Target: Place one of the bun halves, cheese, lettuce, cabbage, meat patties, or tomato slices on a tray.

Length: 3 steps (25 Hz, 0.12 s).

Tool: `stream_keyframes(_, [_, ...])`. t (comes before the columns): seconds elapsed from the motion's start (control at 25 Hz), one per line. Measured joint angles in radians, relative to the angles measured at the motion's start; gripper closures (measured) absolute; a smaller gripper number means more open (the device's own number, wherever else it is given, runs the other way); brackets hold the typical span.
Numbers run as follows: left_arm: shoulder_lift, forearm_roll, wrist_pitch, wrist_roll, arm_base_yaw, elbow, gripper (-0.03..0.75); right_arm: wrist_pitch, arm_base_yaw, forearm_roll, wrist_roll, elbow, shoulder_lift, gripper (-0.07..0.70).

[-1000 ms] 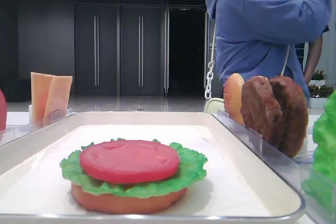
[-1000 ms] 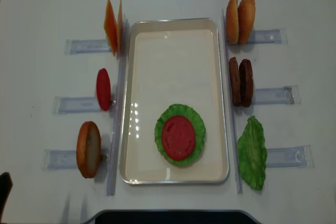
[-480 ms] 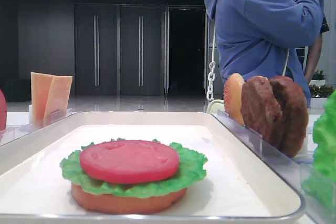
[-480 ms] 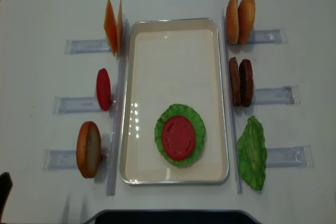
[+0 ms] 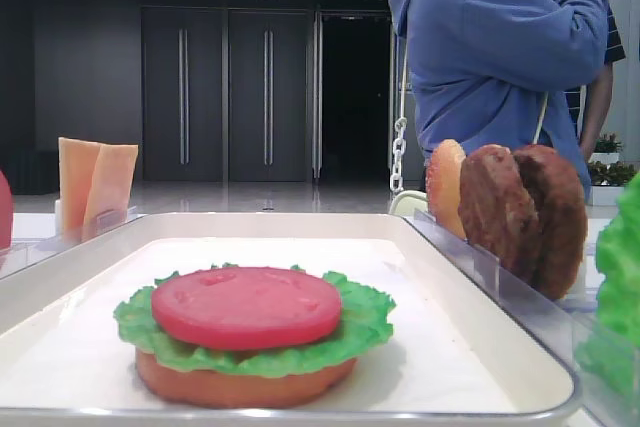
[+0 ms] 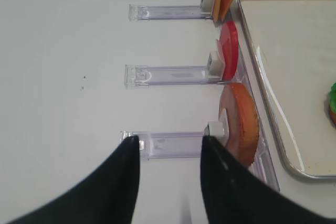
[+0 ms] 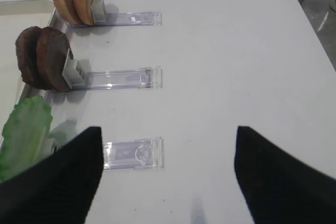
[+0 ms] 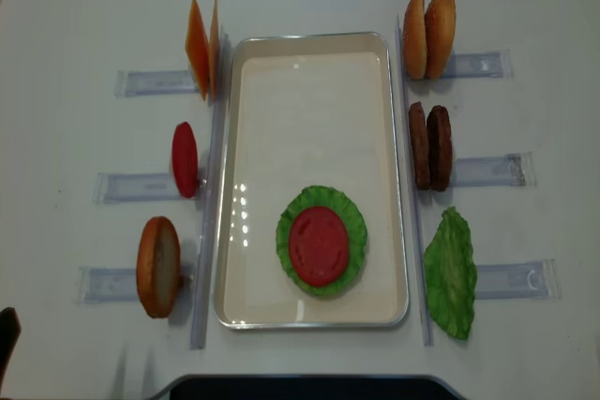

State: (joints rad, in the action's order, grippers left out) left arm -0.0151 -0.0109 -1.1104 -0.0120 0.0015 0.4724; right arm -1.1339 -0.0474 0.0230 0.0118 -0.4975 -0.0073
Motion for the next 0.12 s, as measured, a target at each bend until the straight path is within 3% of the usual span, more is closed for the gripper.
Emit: stream_keyframes(0.12, [0.000, 0.000, 0.000, 0.000, 0.000, 0.000, 0.428, 0.000, 0.000, 0.000, 0.000, 0.000, 0.000, 0.107])
